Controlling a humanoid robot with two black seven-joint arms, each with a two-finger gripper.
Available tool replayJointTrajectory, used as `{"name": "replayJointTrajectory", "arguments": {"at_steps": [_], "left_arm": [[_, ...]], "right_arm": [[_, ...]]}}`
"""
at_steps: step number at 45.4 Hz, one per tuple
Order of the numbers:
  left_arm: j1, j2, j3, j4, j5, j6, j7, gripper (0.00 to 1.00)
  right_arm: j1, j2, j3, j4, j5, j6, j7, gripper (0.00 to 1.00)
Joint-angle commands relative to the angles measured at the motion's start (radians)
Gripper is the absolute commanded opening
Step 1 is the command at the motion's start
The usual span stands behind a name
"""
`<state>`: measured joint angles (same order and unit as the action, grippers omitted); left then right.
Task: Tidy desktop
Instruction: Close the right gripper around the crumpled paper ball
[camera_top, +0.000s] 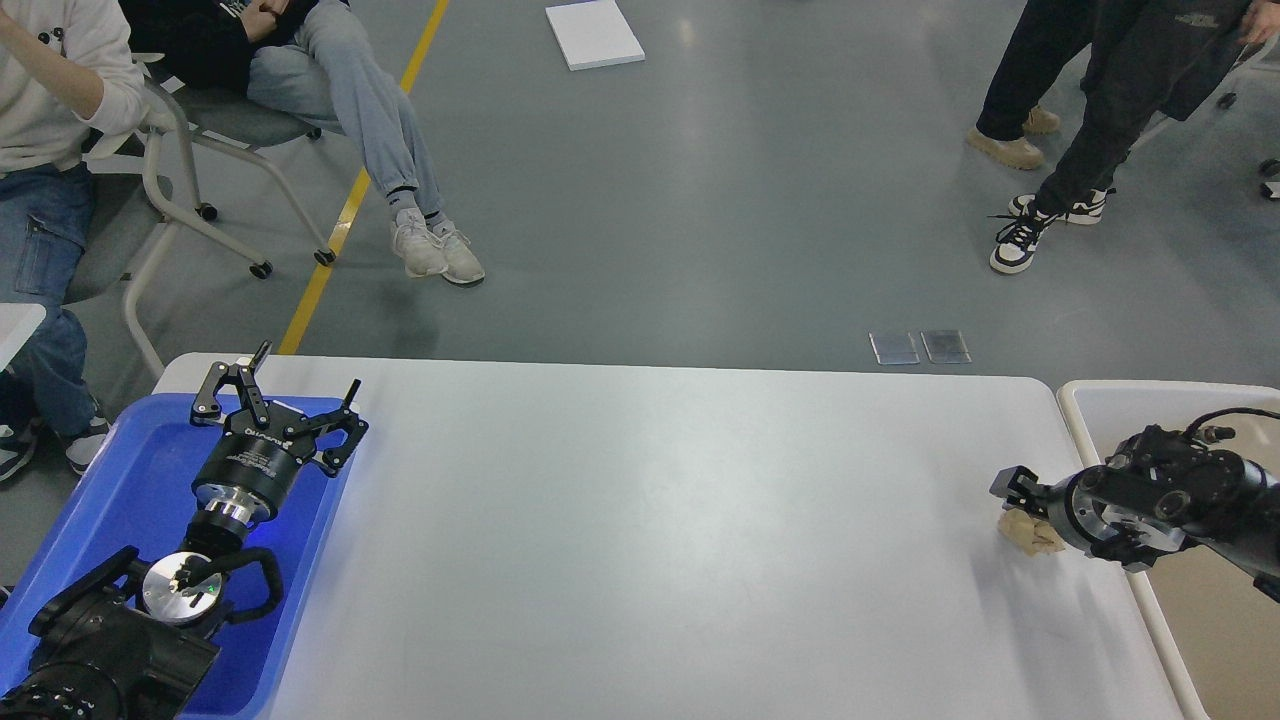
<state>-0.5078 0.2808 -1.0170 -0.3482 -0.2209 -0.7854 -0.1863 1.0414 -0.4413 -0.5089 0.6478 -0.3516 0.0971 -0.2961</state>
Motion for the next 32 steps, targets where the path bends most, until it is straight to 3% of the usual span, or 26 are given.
{"name": "replayJointTrajectory", "arguments": {"at_steps": [1,25,32], "left_arm": [[0.000,0.000,0.000,0.000,0.000,0.000,0.001,1.00],[0.000,0.000,0.000,0.000,0.000,0.000,-0.001,1.00],[0.000,0.000,0.000,0.000,0.000,0.000,0.001,1.00]], "right_arm": [[-0.034,0.035,0.061,-0.034,0.002,-0.019,0.000,1.00],[-0.066,0.075,0.059,-0.108,-0.015,-0.073,0.002,0.99],[-0.075,0.079,0.059,-0.108,-0.017,-0.077,0.002,0.92]]}}
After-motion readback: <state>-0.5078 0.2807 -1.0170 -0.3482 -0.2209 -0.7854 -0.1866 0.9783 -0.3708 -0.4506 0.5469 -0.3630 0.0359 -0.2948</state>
